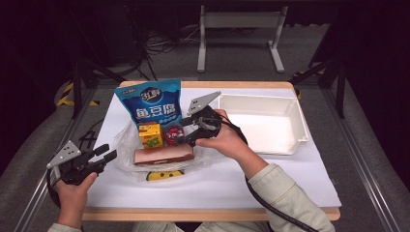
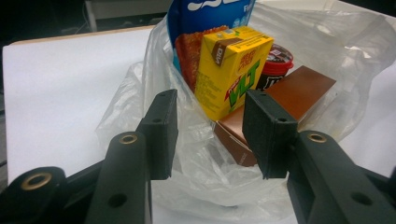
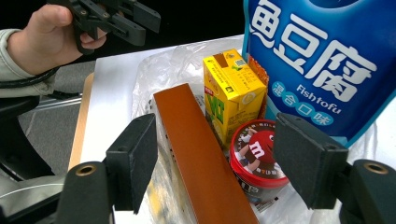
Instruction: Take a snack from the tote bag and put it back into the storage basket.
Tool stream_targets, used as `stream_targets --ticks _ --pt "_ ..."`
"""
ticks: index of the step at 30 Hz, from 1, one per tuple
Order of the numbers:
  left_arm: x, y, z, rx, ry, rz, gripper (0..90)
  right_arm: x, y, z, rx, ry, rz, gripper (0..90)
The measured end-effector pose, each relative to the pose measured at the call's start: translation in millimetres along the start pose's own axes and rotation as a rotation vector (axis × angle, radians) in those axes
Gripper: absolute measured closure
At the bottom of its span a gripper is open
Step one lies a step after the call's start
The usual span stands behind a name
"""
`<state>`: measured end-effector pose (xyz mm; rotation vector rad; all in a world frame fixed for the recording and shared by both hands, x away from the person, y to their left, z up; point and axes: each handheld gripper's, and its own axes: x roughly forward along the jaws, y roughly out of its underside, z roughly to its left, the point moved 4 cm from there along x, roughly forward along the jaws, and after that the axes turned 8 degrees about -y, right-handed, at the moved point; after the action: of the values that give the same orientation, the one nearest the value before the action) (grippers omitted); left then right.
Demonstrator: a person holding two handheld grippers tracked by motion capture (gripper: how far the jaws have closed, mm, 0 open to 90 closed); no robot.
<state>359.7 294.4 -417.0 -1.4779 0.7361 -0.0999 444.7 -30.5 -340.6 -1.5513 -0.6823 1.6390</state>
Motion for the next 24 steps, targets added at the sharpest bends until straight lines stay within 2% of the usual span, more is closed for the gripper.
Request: stream_targets --ticks 7,10,12,19,20,21,24 --pt "2.2 -0.6 -0.4 0.003 0.014 0.0 56.5 6.5 -2.6 -0.4 -0.01 -0.012 0.018 31.7" --pt "2.4 -0.7 -0.3 0.007 0.014 0.001 56.8 10.2 -3.7 0.8 -0.017 -0.033 0.026 33.4" --pt "2.6 -1.2 -1.4 0.015 0.018 0.002 57.2 17.0 -5.4 2.9 -0.038 -0.052 0.041 35.0" --pt "2.2 -1.1 -1.4 0.019 0.02 0.003 57.4 32.8 -5.7 3.6 -0.054 -0.075 0.086 38.9" --pt "2.2 -0.8 -1.1 0.017 0.02 0.005 57.4 35.2 -5.3 3.7 -0.053 -0.08 0.091 38.9" --pt "2.2 -0.6 -1.1 0.015 0.02 0.006 57.5 38.6 -4.8 3.4 -0.052 -0.078 0.097 35.1" --pt "2.1 -0.4 -1.0 0.013 0.019 0.006 57.5 45.5 -3.4 2.9 -0.048 -0.082 0.113 35.8"
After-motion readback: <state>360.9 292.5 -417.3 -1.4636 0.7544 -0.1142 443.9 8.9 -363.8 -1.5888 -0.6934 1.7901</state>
